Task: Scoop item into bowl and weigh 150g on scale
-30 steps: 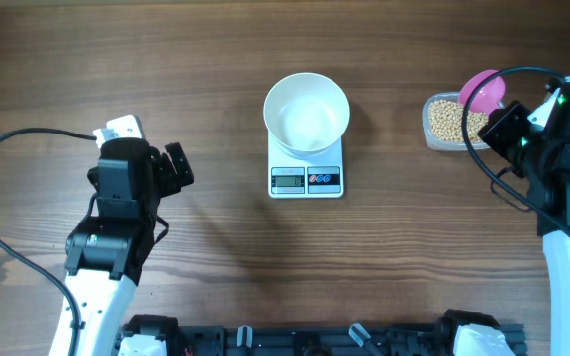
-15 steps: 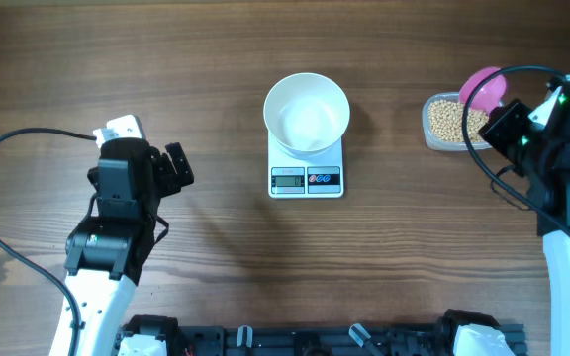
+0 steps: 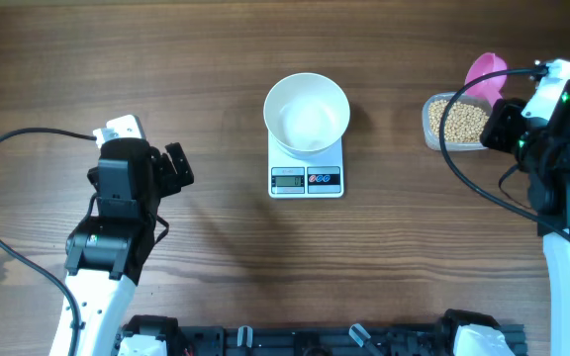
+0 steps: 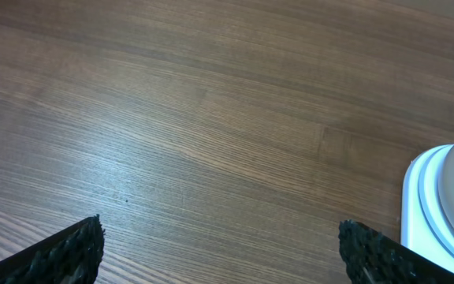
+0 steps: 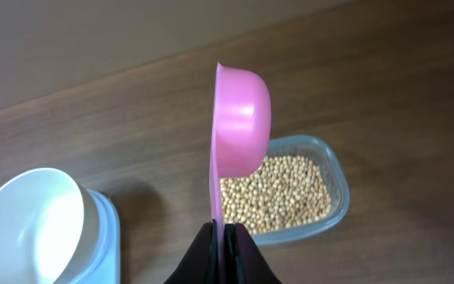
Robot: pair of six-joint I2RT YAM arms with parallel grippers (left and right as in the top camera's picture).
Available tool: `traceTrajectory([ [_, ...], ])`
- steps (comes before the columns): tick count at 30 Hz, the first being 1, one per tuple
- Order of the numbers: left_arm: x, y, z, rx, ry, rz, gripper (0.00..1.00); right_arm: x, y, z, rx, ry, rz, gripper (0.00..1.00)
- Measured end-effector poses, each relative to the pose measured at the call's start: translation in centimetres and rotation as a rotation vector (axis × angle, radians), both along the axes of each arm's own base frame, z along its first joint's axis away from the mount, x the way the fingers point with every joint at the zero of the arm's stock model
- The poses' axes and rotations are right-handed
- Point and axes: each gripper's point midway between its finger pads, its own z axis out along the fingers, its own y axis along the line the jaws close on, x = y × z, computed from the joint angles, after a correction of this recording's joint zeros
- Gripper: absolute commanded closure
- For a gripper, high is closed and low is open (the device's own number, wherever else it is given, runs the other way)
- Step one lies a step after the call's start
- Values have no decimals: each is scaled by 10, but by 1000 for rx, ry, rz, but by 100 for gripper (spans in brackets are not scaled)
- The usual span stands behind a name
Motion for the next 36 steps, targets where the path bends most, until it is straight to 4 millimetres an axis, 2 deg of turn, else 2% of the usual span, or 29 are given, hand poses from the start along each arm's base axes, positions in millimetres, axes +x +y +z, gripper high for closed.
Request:
traceTrajectory([
  [5,0,0,0,0,1,0,0,8,-1,12,-31,-59,15,96],
  [13,0,0,0,0,2,0,0,13,-2,18,-36,-89,15,96],
  [20,0,0,0,0,2,0,0,13,-2,19,-36,-90,16,96],
  [29,0,0,0,0,2,0,0,10,11,14,10,-70,75,96],
  [36,0,0,0,0,2,0,0,9,12,12,47,-62,58,96],
])
